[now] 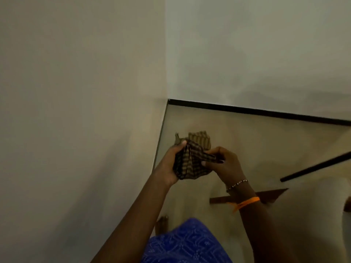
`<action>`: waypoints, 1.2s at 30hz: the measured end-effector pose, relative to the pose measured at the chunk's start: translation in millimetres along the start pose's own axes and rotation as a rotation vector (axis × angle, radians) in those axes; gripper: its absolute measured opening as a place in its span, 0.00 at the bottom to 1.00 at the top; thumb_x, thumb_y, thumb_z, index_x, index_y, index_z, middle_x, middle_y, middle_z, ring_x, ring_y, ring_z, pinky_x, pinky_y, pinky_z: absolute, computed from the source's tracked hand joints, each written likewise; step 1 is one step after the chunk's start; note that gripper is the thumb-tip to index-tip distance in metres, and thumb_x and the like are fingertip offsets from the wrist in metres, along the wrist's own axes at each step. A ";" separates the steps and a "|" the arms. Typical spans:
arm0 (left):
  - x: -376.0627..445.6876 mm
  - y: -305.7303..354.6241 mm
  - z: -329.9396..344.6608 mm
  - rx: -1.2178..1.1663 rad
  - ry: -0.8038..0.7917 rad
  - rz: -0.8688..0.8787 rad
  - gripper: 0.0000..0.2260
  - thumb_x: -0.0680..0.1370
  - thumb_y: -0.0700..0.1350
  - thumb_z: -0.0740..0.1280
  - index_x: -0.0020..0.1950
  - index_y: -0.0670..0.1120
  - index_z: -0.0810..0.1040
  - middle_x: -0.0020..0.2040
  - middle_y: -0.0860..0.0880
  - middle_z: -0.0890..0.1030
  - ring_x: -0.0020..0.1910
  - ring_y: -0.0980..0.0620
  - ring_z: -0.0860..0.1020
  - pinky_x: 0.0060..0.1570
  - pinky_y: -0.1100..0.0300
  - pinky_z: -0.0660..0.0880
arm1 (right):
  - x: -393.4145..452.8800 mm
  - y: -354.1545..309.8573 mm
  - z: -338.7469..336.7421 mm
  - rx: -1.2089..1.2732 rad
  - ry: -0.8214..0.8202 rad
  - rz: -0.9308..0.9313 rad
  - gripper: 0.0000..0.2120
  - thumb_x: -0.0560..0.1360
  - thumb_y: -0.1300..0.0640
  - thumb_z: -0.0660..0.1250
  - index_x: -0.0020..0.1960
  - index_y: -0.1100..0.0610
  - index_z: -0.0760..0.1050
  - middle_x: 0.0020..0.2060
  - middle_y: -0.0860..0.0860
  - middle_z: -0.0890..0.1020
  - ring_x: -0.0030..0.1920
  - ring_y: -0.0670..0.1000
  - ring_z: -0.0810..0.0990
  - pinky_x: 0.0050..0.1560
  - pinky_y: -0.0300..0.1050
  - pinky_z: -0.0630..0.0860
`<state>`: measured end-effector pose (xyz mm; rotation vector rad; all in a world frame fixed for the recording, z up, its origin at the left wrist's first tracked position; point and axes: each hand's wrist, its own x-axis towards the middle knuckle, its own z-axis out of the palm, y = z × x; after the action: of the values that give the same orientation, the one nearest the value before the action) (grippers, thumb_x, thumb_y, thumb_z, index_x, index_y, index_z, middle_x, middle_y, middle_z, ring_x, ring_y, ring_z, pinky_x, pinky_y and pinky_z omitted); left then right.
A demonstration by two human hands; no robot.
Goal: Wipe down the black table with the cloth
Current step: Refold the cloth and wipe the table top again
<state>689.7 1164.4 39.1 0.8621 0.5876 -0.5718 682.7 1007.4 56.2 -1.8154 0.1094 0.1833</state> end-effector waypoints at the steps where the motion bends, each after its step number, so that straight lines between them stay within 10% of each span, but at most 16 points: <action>1: 14.8 9.3 8.1 0.029 -0.020 -0.017 0.18 0.75 0.53 0.65 0.54 0.40 0.81 0.50 0.40 0.84 0.48 0.43 0.83 0.50 0.48 0.79 | 10.0 -1.5 -6.8 -0.024 0.004 -0.038 0.10 0.63 0.74 0.73 0.40 0.63 0.77 0.41 0.58 0.80 0.45 0.54 0.79 0.48 0.46 0.76; 8: 138.4 46.3 86.0 0.195 -0.193 -0.248 0.19 0.76 0.53 0.60 0.44 0.41 0.85 0.42 0.42 0.85 0.39 0.46 0.84 0.40 0.55 0.81 | 86.9 4.3 -79.4 0.092 -0.066 -0.131 0.18 0.69 0.78 0.65 0.37 0.56 0.70 0.50 0.58 0.81 0.55 0.42 0.80 0.55 0.37 0.78; 18: 310.8 96.7 293.6 0.714 -0.286 -0.270 0.07 0.76 0.34 0.59 0.49 0.38 0.76 0.32 0.44 0.82 0.27 0.49 0.81 0.26 0.62 0.77 | 235.0 -7.6 -261.1 0.239 -0.067 -0.149 0.10 0.69 0.76 0.64 0.45 0.64 0.71 0.46 0.65 0.76 0.49 0.58 0.77 0.50 0.51 0.78; 21: 348.2 99.0 344.9 0.745 -0.383 -0.332 0.09 0.76 0.33 0.55 0.46 0.37 0.75 0.29 0.44 0.81 0.25 0.50 0.80 0.23 0.64 0.75 | 266.4 -13.6 -310.7 0.296 -0.036 -0.170 0.13 0.69 0.73 0.63 0.52 0.64 0.72 0.48 0.50 0.81 0.49 0.49 0.80 0.46 0.43 0.80; 24: 386.0 97.7 394.0 0.659 -0.461 -0.330 0.11 0.79 0.39 0.55 0.52 0.40 0.76 0.37 0.46 0.81 0.31 0.53 0.81 0.28 0.63 0.78 | 306.1 -11.7 -355.1 0.340 0.237 -0.155 0.11 0.70 0.71 0.66 0.49 0.59 0.75 0.42 0.45 0.82 0.43 0.44 0.80 0.44 0.37 0.77; 28: 453.6 96.2 466.5 0.478 -0.591 -0.448 0.20 0.76 0.49 0.54 0.49 0.43 0.84 0.48 0.43 0.85 0.47 0.46 0.83 0.44 0.52 0.81 | 386.3 14.3 -423.5 -0.203 0.825 0.068 0.08 0.70 0.65 0.69 0.48 0.58 0.77 0.43 0.47 0.80 0.45 0.48 0.78 0.48 0.42 0.73; 33: 539.0 100.1 570.4 0.439 -0.777 -0.622 0.36 0.74 0.68 0.48 0.60 0.42 0.79 0.60 0.39 0.79 0.60 0.42 0.77 0.59 0.48 0.74 | 455.0 40.2 -505.7 -0.347 0.990 0.266 0.18 0.72 0.61 0.70 0.60 0.59 0.72 0.58 0.53 0.77 0.59 0.56 0.73 0.58 0.47 0.70; 36: 579.8 102.6 634.5 0.461 -0.849 -0.691 0.35 0.72 0.67 0.54 0.63 0.41 0.76 0.62 0.39 0.78 0.61 0.41 0.76 0.58 0.47 0.75 | 472.7 56.8 -550.8 -0.035 1.111 0.417 0.19 0.75 0.56 0.67 0.64 0.59 0.67 0.62 0.55 0.73 0.62 0.55 0.72 0.64 0.56 0.71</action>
<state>1317.4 568.6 28.3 0.7322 -0.0645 -1.6440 1174.5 470.6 48.8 -1.7148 1.2646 -0.5564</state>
